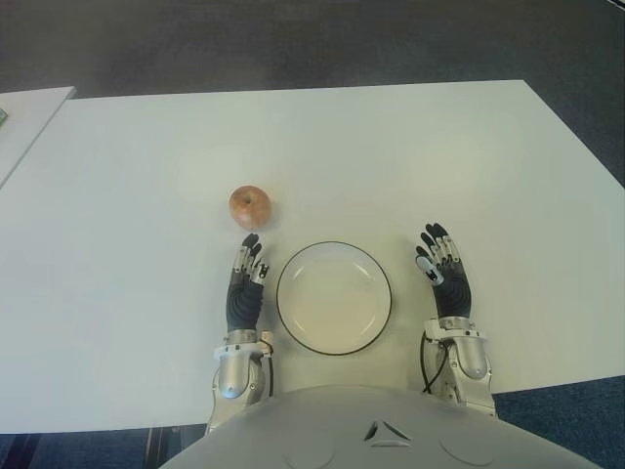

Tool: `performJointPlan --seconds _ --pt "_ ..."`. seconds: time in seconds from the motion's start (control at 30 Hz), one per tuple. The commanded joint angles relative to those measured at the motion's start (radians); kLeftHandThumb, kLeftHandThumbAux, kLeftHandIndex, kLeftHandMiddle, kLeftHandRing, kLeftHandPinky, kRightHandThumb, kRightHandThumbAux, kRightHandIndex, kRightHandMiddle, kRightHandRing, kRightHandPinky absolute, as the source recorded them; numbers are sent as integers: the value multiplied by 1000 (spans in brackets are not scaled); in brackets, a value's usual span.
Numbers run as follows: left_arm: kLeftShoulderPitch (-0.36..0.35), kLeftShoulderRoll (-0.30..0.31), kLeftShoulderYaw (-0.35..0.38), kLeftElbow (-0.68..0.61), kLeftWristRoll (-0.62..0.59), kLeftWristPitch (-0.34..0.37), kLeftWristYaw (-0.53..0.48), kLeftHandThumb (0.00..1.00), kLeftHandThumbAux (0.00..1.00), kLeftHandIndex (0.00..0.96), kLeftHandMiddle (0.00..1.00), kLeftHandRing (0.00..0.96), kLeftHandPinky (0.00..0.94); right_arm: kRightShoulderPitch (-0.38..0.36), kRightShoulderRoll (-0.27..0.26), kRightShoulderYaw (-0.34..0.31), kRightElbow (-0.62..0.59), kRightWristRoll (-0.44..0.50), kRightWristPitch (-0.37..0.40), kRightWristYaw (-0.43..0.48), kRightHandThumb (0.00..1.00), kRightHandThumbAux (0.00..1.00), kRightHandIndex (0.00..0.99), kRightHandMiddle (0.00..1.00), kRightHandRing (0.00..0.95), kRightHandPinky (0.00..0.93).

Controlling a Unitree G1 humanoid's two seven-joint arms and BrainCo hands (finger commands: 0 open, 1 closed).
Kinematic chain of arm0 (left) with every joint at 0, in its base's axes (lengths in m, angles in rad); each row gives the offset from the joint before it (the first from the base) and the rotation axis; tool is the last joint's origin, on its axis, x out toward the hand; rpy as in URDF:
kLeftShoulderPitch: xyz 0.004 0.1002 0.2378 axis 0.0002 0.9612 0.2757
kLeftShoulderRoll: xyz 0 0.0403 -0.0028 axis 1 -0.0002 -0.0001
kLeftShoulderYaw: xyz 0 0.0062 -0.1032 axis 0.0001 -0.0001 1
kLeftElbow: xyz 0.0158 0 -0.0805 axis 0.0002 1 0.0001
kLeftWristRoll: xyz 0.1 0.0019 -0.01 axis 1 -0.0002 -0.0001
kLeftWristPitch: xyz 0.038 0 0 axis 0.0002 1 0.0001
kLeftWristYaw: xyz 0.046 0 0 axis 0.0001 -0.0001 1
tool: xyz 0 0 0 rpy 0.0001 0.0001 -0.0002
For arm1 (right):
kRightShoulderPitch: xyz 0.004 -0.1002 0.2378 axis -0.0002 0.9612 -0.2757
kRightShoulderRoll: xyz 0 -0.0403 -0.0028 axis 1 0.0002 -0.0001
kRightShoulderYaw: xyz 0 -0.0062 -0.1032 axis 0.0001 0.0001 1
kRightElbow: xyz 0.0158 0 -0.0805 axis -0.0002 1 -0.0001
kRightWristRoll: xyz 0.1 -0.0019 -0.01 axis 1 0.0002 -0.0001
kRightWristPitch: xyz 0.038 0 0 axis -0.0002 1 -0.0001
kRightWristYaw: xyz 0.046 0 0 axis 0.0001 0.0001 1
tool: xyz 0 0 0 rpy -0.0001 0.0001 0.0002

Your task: Put the apples into the plate.

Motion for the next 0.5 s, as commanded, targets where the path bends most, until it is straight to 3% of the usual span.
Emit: performJointPlan --seconds 0.03,0.4,0.47,0.5 --pt "-7 1 9 24 0 3 -12 119 420 36 0 0 0 17 13 3 30 8 23 -4 146 564 36 47 3 1" --pt "-12 41 48 8 -15 -41 -45 86 461 15 0 0 0 14 16 -2 36 7 23 -5 144 570 40 47 4 1" --pt "6 44 72 -229 224 41 33 80 493 17 3 0 1 8 17 -5 44 8 17 -5 150 571 41 47 5 2" --pt "9 38 80 -336 401 85 75 76 511 18 5 0 3 5 17 -6 48 9 12 -4 154 572 42 47 5 2"
